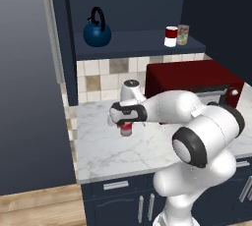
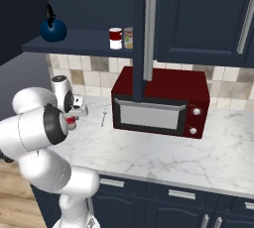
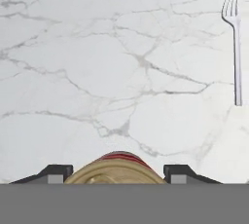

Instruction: Pick the cans from the counter and place them in their designated side in the cabinet.

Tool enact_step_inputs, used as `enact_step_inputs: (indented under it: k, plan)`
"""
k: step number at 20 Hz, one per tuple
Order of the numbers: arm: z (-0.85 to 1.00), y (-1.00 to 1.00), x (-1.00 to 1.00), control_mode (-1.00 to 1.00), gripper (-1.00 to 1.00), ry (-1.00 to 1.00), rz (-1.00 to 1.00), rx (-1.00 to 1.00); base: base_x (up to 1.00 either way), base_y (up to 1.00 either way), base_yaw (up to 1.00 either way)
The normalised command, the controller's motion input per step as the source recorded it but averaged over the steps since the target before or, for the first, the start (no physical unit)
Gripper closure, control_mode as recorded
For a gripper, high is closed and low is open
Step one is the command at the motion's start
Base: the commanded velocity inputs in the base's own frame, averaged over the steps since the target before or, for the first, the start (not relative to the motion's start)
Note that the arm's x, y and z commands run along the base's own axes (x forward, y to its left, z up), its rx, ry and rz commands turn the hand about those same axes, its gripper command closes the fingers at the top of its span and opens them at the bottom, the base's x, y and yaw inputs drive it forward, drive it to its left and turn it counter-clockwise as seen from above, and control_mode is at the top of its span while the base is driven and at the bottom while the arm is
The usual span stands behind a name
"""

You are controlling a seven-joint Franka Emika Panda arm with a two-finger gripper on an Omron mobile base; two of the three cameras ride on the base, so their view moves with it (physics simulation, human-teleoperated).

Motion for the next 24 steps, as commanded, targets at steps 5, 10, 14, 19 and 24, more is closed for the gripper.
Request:
enact_step_inputs:
  k: [5,10,14,19,24]
  plan:
    - [0.41,-0.32,-0.19,-1.00,1.00,-0.09,0.00,0.01,0.00,0.00,0.00]
    - [0.40,-0.31,-0.17,-1.00,1.00,-0.08,0.00,0.01,0.00,0.00,0.00]
    - [0.43,-0.30,-0.19,-1.00,1.00,-0.09,0.00,0.01,0.00,0.00,0.00]
    - [0.44,-0.22,-0.24,-1.00,1.00,-0.10,0.00,0.03,0.00,0.00,0.00]
    - [0.38,-0.06,-0.31,-1.00,1.00,-0.10,0.01,0.04,0.00,0.00,0.00]
